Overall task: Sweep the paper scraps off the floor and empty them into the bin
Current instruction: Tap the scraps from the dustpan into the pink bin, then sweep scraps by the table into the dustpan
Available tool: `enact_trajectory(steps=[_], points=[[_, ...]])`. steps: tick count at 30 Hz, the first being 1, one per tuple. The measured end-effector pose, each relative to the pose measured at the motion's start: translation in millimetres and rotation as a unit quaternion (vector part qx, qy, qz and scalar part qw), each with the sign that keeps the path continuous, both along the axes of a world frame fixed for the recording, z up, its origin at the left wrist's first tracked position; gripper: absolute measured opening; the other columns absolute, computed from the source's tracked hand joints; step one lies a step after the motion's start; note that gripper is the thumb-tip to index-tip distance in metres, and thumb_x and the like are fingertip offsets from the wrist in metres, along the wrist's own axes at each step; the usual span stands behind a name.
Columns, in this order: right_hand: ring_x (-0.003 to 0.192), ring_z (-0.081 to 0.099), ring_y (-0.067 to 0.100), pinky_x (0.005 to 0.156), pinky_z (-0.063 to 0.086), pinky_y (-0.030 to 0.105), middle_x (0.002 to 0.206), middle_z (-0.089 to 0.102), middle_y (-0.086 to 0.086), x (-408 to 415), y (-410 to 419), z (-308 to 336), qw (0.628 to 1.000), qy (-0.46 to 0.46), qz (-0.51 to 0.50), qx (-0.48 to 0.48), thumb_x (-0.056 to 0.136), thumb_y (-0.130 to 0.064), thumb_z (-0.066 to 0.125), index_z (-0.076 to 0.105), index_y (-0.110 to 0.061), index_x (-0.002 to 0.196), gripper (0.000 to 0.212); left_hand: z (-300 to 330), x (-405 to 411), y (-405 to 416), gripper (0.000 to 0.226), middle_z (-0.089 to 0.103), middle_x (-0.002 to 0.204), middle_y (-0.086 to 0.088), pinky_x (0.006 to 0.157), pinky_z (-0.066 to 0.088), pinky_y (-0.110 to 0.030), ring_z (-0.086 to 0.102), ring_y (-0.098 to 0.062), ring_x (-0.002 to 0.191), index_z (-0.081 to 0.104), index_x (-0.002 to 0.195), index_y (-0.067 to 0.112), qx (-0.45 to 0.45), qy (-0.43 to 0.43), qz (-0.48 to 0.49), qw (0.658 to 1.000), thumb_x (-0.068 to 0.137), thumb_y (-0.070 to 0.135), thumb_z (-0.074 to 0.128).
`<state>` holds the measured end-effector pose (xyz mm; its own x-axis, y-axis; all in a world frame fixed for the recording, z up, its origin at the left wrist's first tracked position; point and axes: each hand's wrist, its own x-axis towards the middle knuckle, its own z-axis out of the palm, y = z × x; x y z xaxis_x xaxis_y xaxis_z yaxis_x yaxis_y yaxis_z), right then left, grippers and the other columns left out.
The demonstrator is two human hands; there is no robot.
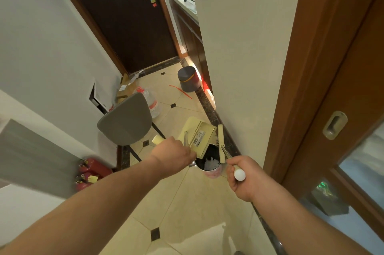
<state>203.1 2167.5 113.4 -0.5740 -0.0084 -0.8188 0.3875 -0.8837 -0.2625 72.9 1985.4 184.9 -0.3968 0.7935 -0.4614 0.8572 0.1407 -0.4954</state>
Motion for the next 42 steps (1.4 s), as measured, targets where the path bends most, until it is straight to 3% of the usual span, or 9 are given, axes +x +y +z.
enact_trajectory(steps=[8,11,13,18,22,24,29,37,42], points=[[0.034,0.051,0.010,0.037,0.048,0.018,0.051,0.057,0.007,-8,-14,6,0.997,-0.010,0.058,0.058,0.089,-0.003,0.060,0.058,-0.009,0.113,0.024,8,2,-36,0.048,0.055,0.080,-0.004,0.058,0.056,-0.039,0.055,-0.021,0.062,0.046,0.133,0.018,0.105,0.026,0.138,0.985,0.091,0.015,0.069],[0.035,0.051,0.009,0.039,0.049,0.018,0.095,0.077,0.019,-11,-27,11,0.993,-0.003,0.090,0.076,0.089,-0.004,0.058,0.057,-0.008,0.115,0.026,8,10,-60,0.048,0.054,0.079,0.000,0.058,0.059,-0.038,0.056,-0.018,0.062,0.046,0.128,0.024,0.139,0.025,0.222,0.965,0.088,0.016,0.071],[0.037,0.053,0.010,0.039,0.049,0.019,0.117,0.071,0.022,-14,-43,17,0.988,0.002,0.127,0.087,0.088,-0.004,0.059,0.056,-0.009,0.118,0.030,11,18,-89,0.045,0.054,0.080,0.001,0.060,0.060,-0.038,0.057,-0.019,0.065,0.048,0.126,0.027,0.169,0.031,0.278,0.945,0.089,0.017,0.071],[0.083,0.062,0.018,0.036,0.049,0.021,0.057,0.057,0.008,-17,-89,36,0.977,0.024,0.193,0.088,0.085,-0.002,0.063,0.061,-0.003,0.118,0.033,13,51,-155,0.031,0.056,0.084,0.003,0.062,0.060,-0.040,0.062,-0.020,0.072,0.053,0.120,0.030,0.209,0.036,0.395,0.894,0.093,0.024,0.067],[0.041,0.053,0.011,0.036,0.045,0.019,0.050,0.053,0.003,-7,-164,46,0.947,0.031,0.280,0.153,0.085,-0.005,0.062,0.059,-0.013,0.103,0.020,7,117,-233,0.025,0.062,0.089,0.004,0.063,0.056,-0.035,0.064,-0.018,0.077,0.057,0.116,0.028,0.244,0.028,0.498,0.831,0.094,0.027,0.068],[0.036,0.050,0.010,0.038,0.047,0.018,0.055,0.054,0.004,7,-209,47,0.930,0.035,0.325,0.167,0.086,-0.004,0.061,0.059,-0.012,0.096,0.012,1,160,-277,0.020,0.062,0.092,0.001,0.058,0.048,-0.035,0.064,-0.022,0.081,0.056,0.116,0.026,0.245,0.030,0.538,0.806,0.097,0.029,0.062],[0.033,0.047,0.011,0.035,0.046,0.018,0.048,0.050,0.003,66,-329,33,0.873,0.034,0.452,0.180,0.089,-0.005,0.058,0.055,-0.012,0.091,0.008,-24,293,-391,0.024,0.064,0.100,-0.003,0.060,0.043,-0.035,0.065,-0.029,0.090,0.056,0.122,0.025,0.274,0.016,0.671,0.689,0.102,0.038,0.051],[0.032,0.048,0.011,0.033,0.044,0.018,0.051,0.049,0.001,245,-522,-22,0.781,-0.013,0.614,0.115,0.084,-0.004,0.061,0.054,-0.012,0.091,0.013,-79,579,-516,0.018,0.067,0.093,0.004,0.071,0.058,-0.035,0.065,-0.019,0.084,0.063,0.111,0.026,0.338,0.017,0.836,0.432,0.098,0.037,0.057],[0.032,0.047,0.011,0.033,0.044,0.017,0.049,0.049,0.002,381,-618,-40,0.699,-0.041,0.703,0.123,0.080,-0.003,0.060,0.055,-0.011,0.082,0.011,-98,758,-546,0.021,0.063,0.096,0.008,0.060,0.046,-0.028,0.061,-0.016,0.085,0.059,0.116,0.033,0.319,0.050,0.903,0.285,0.099,0.043,0.053]])
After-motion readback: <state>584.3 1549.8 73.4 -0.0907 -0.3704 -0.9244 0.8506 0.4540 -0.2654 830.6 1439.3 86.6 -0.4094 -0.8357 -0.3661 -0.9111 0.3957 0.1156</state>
